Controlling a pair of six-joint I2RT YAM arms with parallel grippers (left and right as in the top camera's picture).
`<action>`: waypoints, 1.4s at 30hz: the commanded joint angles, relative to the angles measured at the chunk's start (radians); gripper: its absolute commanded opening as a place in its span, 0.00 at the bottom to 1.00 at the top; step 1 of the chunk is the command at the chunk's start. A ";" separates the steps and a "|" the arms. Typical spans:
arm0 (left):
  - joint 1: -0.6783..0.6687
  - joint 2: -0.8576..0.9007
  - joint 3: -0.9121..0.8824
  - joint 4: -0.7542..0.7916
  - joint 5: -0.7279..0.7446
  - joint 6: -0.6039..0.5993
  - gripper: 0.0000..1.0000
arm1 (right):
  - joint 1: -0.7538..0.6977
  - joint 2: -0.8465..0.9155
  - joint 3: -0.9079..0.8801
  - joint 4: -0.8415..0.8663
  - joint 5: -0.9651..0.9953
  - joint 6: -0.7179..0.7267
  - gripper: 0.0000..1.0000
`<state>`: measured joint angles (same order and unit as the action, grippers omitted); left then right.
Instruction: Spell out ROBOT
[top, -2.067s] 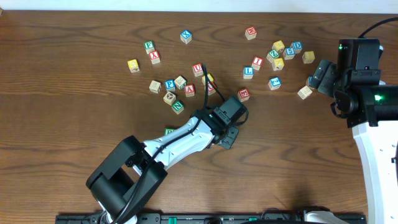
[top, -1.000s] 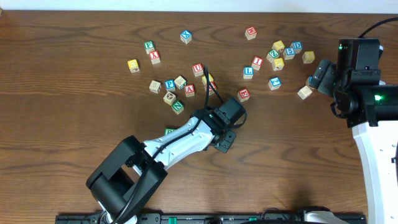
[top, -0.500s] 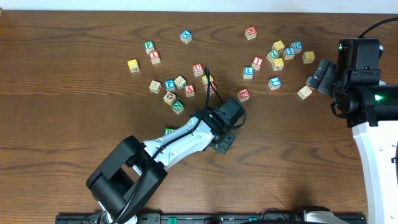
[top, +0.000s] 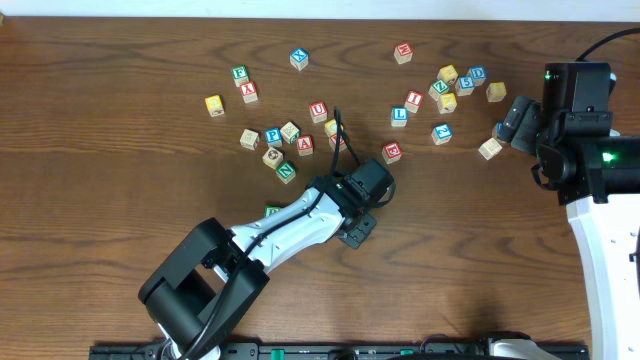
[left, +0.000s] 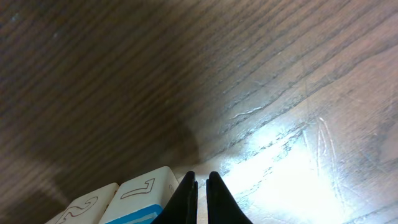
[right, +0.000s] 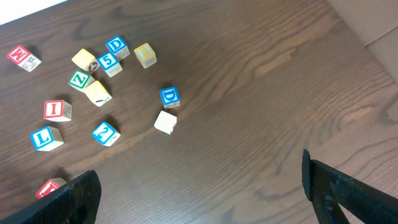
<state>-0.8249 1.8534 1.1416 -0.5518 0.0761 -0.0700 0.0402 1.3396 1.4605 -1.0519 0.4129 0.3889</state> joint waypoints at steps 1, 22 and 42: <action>0.001 -0.024 0.018 -0.013 -0.029 0.041 0.08 | -0.003 -0.002 0.015 0.000 0.014 -0.009 0.99; 0.001 -0.024 0.018 0.026 -0.139 -0.017 0.07 | -0.003 -0.002 0.015 0.000 0.014 -0.008 0.99; 0.001 -0.028 0.098 0.099 -0.112 -0.018 0.08 | -0.003 -0.002 0.015 0.000 0.014 -0.008 0.99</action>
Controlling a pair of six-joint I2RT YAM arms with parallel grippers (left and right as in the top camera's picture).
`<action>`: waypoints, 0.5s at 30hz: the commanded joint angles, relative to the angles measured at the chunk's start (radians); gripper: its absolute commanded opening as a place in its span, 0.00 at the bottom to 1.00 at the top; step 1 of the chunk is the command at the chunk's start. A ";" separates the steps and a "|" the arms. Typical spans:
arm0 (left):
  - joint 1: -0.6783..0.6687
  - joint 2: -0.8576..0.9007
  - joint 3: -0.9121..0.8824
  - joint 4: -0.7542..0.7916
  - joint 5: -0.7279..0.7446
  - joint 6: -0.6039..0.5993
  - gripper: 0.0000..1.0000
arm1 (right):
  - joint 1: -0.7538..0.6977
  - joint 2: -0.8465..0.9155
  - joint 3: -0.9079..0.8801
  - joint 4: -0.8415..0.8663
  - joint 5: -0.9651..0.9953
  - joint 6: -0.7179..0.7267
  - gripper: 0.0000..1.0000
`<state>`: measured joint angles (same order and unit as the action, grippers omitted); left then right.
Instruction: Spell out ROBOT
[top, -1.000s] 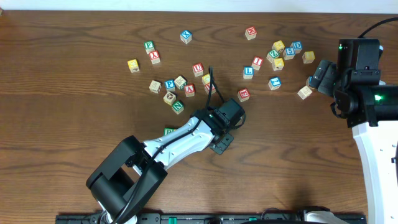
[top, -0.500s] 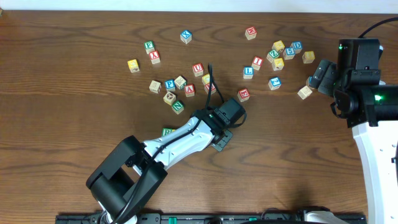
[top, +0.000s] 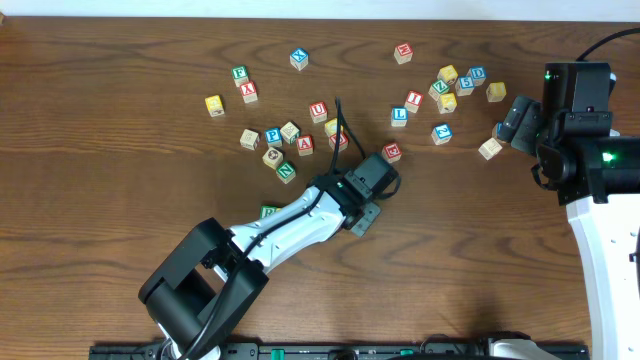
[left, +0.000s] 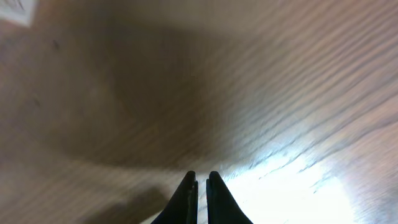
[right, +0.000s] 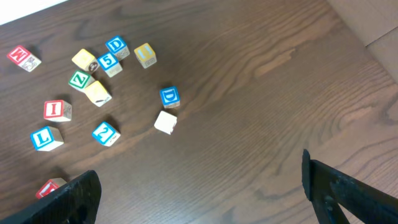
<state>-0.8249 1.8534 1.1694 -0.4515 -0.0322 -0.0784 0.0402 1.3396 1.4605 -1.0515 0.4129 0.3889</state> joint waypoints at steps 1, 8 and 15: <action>0.002 -0.033 0.085 -0.003 -0.009 -0.013 0.07 | -0.003 -0.002 0.015 0.000 0.014 -0.008 0.99; 0.021 -0.111 0.123 -0.045 -0.233 -0.127 0.07 | -0.003 -0.002 0.015 0.000 0.014 -0.009 0.99; 0.152 -0.171 0.123 -0.240 -0.298 -0.169 0.08 | -0.003 -0.002 0.015 0.000 0.014 -0.009 0.99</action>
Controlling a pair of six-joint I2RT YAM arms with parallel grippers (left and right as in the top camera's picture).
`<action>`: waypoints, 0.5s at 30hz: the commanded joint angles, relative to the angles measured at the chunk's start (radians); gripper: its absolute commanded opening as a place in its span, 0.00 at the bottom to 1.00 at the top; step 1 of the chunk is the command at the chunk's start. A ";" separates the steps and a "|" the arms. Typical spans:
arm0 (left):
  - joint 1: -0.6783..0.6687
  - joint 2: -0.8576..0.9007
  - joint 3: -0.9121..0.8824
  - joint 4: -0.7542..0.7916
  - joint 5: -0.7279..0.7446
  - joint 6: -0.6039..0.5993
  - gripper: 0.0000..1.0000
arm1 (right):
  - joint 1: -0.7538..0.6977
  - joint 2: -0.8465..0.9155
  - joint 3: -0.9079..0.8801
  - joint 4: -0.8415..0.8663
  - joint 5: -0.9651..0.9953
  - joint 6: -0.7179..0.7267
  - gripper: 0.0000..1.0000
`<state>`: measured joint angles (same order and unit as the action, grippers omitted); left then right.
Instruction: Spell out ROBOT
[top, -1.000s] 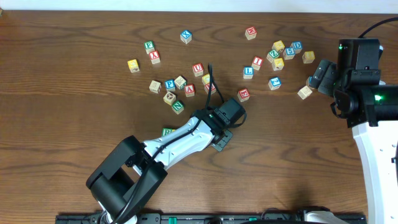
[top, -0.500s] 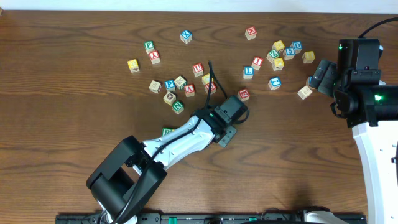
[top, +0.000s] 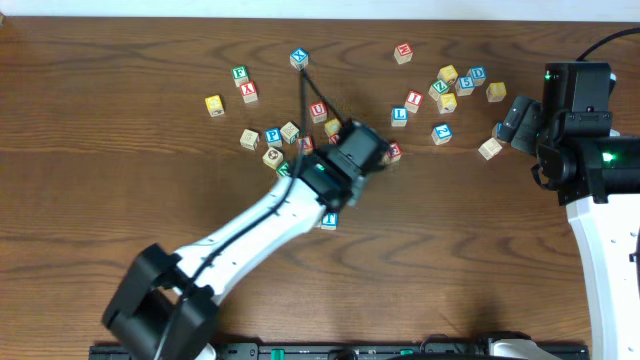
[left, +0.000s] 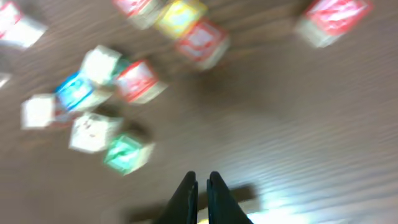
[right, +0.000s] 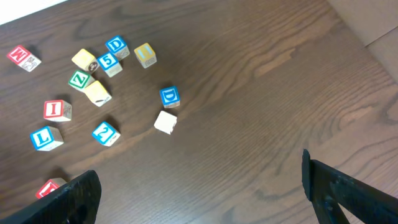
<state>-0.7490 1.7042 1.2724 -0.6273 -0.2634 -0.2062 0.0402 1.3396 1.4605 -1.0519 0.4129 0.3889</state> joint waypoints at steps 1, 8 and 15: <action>0.104 -0.021 0.020 -0.091 -0.067 -0.053 0.07 | -0.003 -0.002 0.015 0.000 0.014 -0.008 0.99; 0.299 -0.021 0.005 -0.212 -0.051 -0.167 0.07 | -0.003 -0.002 0.015 0.000 0.014 -0.009 0.99; 0.367 -0.021 -0.045 -0.296 -0.030 -0.229 0.07 | -0.003 -0.002 0.015 0.000 0.014 -0.009 0.99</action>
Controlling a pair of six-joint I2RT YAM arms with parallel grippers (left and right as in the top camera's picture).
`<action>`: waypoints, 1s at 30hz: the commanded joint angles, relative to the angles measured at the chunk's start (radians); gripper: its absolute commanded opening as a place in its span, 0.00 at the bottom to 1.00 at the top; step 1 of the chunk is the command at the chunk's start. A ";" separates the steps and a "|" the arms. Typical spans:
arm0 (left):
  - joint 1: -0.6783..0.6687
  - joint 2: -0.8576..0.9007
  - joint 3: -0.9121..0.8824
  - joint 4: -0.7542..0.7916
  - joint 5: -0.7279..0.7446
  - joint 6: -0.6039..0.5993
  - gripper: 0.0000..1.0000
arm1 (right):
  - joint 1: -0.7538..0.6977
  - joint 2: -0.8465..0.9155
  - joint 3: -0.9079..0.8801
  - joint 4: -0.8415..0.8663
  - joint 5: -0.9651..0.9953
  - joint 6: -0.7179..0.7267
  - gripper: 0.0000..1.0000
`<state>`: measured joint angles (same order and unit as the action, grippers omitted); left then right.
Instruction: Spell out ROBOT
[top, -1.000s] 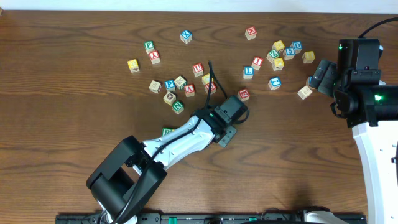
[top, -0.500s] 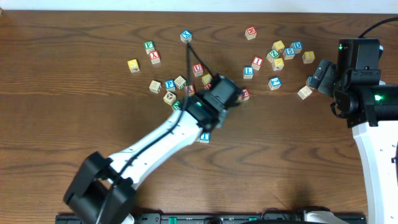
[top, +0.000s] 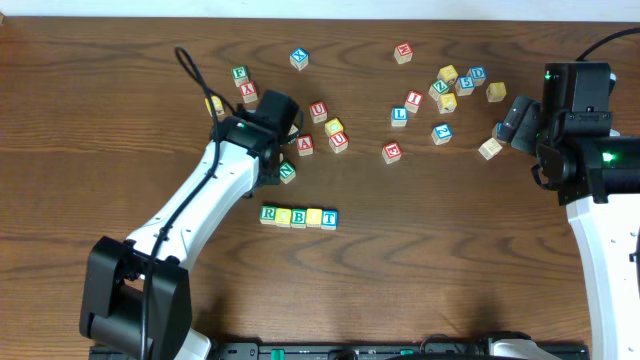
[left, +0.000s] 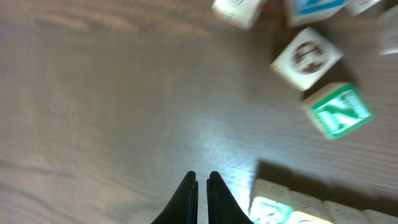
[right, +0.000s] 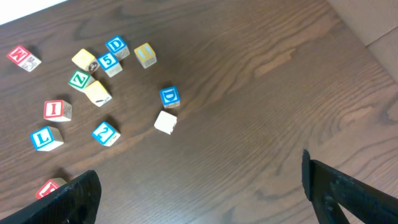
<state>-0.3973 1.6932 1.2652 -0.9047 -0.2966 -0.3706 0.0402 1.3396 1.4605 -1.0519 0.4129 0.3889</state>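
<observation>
A straight row of several letter blocks (top: 298, 216) lies left of the table's middle, with a green R at its left end and a blue T at its right. My left gripper (top: 265, 178) hangs just above the row's left end, shut on nothing. In the left wrist view the left gripper (left: 202, 180) is over bare wood, and the row's left end (left: 280, 210) shows at the bottom right. My right gripper (right: 199, 186) is wide open and empty at the far right (top: 515, 120).
Loose blocks lie around the left wrist: a green N (left: 341, 111), a brown-lettered one (left: 306, 57), and a cluster (top: 318, 135). A red block (top: 391, 152) sits alone. More blocks lie at the back right (top: 450, 85), among them a blue D (right: 169, 96).
My left arm has moved left, from over the blocks near the middle to above the row's left end. The whole row now shows uncovered. The right arm has not moved.
My left gripper was shut and low on the table at the row's right end, beside the blue T block. Then it was a little farther back, then over the loose cluster with the T block uncovered. Now it is left of there. The right gripper stayed open throughout.
</observation>
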 joint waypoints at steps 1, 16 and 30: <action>0.015 -0.010 -0.056 -0.018 0.003 -0.082 0.08 | -0.003 -0.002 0.015 0.000 0.014 -0.008 0.99; 0.014 -0.010 -0.333 0.200 0.174 -0.159 0.07 | -0.003 -0.002 0.015 0.000 0.014 -0.008 0.99; 0.010 -0.010 -0.341 0.260 0.242 -0.095 0.07 | -0.003 -0.002 0.015 0.000 0.014 -0.008 0.99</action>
<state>-0.3870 1.6928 0.9367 -0.6651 -0.1040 -0.5125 0.0402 1.3396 1.4605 -1.0515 0.4129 0.3889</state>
